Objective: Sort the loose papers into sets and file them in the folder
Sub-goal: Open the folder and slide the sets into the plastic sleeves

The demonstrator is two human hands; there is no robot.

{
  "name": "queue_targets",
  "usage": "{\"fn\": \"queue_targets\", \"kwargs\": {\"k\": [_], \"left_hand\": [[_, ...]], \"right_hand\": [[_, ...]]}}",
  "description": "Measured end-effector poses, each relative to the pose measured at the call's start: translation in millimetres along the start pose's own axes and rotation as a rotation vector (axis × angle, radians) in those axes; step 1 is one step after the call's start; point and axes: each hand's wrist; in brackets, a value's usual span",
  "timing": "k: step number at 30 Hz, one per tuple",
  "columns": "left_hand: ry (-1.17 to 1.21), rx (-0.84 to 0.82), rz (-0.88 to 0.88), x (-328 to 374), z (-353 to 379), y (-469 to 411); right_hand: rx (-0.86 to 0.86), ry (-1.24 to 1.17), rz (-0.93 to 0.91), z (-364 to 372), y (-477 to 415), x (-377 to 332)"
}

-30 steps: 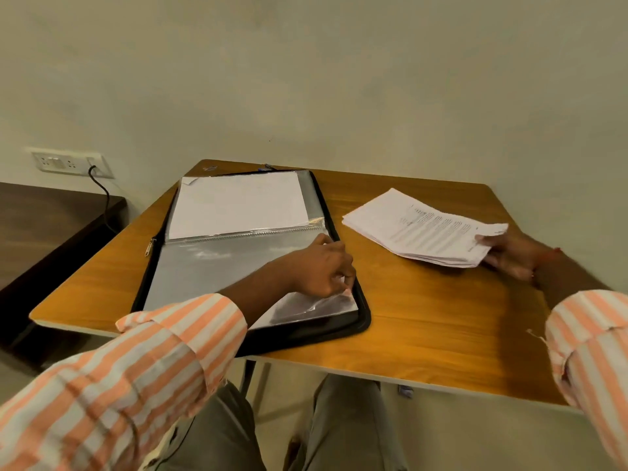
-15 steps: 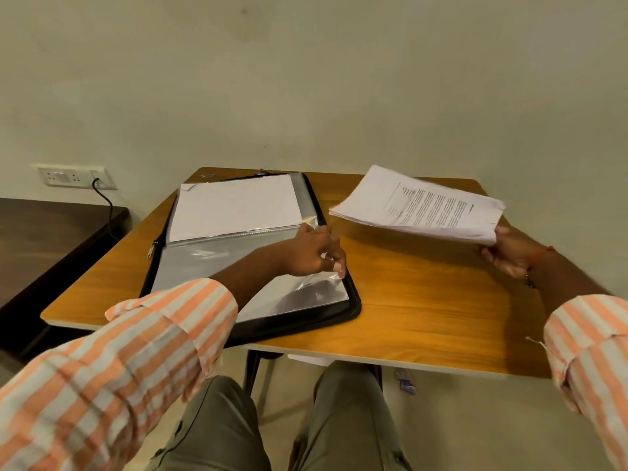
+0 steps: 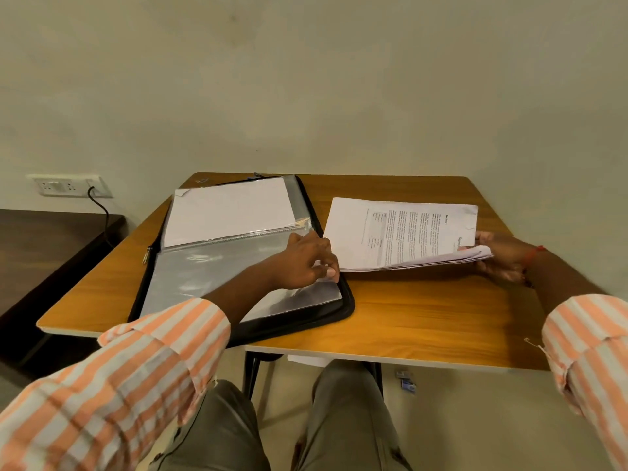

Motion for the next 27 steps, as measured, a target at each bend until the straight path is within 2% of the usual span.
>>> {"fn": "queue_targets", "kwargs": {"k": [3,8,12,18,22,27], "left_hand": [[0.036,0.008,0.003,-1.2,0.5,3.3],[0.081,0.026,0.013,-9.4,2.0,8.4],[-0.045,-0.042,0.017,-22.3,-5.9,6.2],[-0.353,-0.092,0.01,-48.8,-28.2,-20.8],[-0.553,-0.069,0.026,-70.8,-40.6,-36.0],[-0.583,0.041,0.007,-81.5,-49.0,-52.9]], "right_hand": [[-0.059,0.113,0.022,2.0,-6.0,0.3],[-0.032,0.239,0.013,12.8,-13.3,-0.3],[-0.057,0.215,0.069,21.1,-16.7,3.3],[-0.074,0.209,0.027,25.7,-20.1,7.8],[-0.069,0.232,-0.013,25.0,-18.3,4.8],[-0.102,0.235,0.022,25.2,-19.6,1.7]]}}
Point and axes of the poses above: each hand's wrist, its own y-axis away from the middle knuckle, its own z-axis out of the palm, x = y × z, and after that the axes turned 10 degrees about -y, right-handed
